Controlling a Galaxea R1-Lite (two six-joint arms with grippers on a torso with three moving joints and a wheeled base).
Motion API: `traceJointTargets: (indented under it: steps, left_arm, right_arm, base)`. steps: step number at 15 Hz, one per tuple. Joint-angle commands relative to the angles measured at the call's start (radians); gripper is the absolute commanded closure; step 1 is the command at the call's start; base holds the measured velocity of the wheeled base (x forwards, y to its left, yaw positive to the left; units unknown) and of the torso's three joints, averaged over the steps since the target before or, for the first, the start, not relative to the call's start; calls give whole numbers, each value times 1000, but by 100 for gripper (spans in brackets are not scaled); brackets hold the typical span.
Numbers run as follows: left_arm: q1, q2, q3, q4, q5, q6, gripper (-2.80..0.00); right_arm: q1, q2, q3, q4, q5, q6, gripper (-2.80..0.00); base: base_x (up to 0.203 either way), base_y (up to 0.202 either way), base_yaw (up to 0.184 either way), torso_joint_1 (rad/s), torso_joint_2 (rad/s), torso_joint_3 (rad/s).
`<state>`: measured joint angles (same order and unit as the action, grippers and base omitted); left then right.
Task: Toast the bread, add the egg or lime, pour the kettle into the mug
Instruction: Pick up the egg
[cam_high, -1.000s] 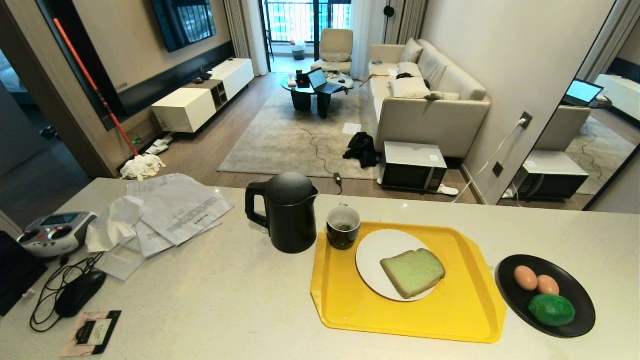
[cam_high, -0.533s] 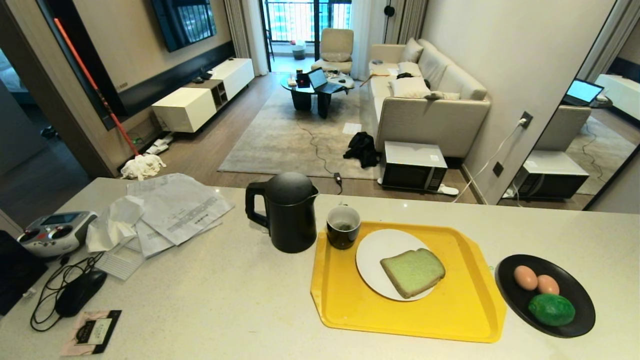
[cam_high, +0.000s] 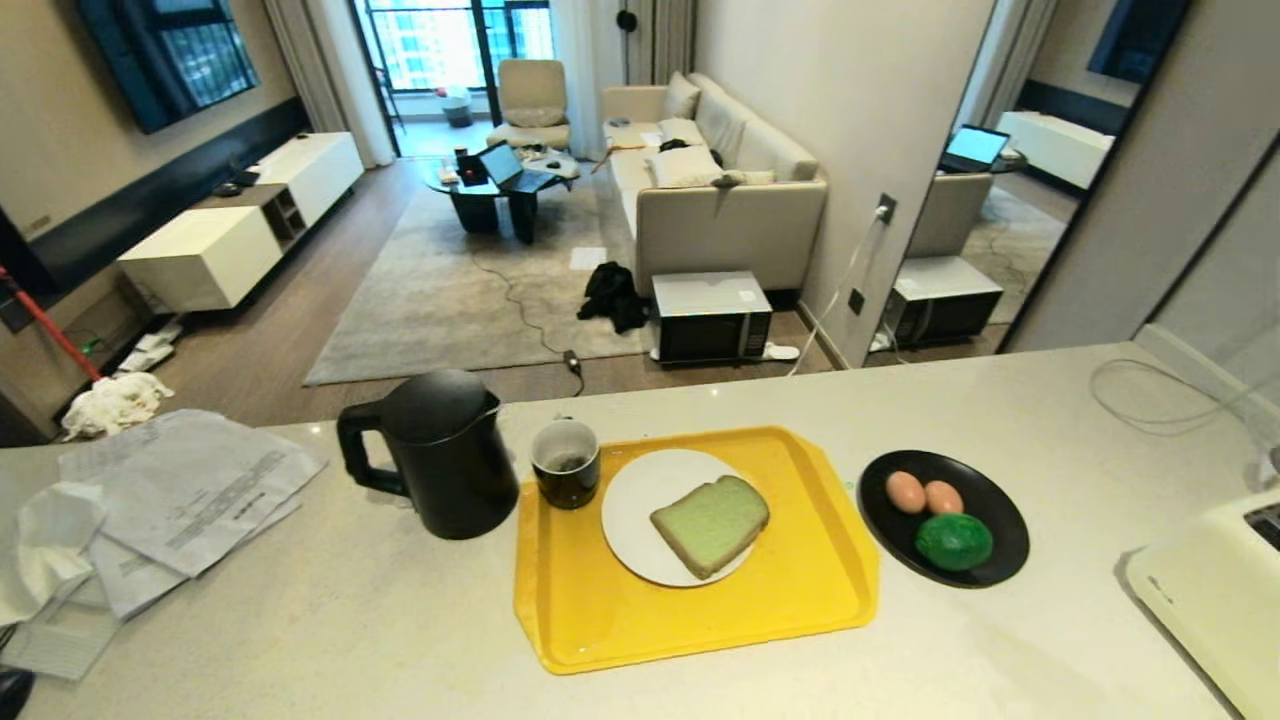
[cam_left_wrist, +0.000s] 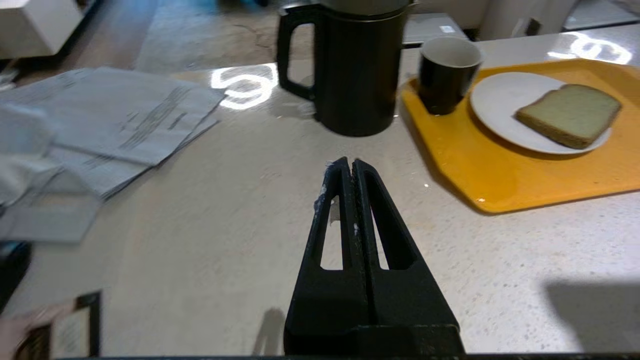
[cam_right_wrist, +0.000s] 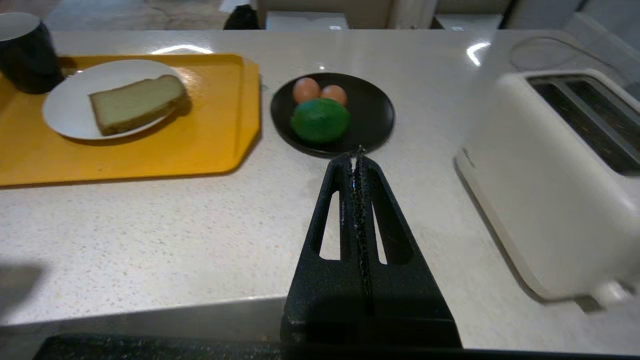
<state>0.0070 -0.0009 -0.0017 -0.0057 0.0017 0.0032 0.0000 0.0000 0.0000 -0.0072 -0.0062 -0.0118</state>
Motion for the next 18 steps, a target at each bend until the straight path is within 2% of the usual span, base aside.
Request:
traceJointTargets:
  steps: [1,18]
  left_arm:
    - [1,-1,0,-1,0,0,0]
    - [-1,-1,0,0,1,0,0]
  right_arm:
    - [0,2,0,0,0,0,0]
    - [0,2,0,0,0,0,0]
  base:
    - [2,7,-174,2,2,2]
    - [2,9,-173,2,2,1]
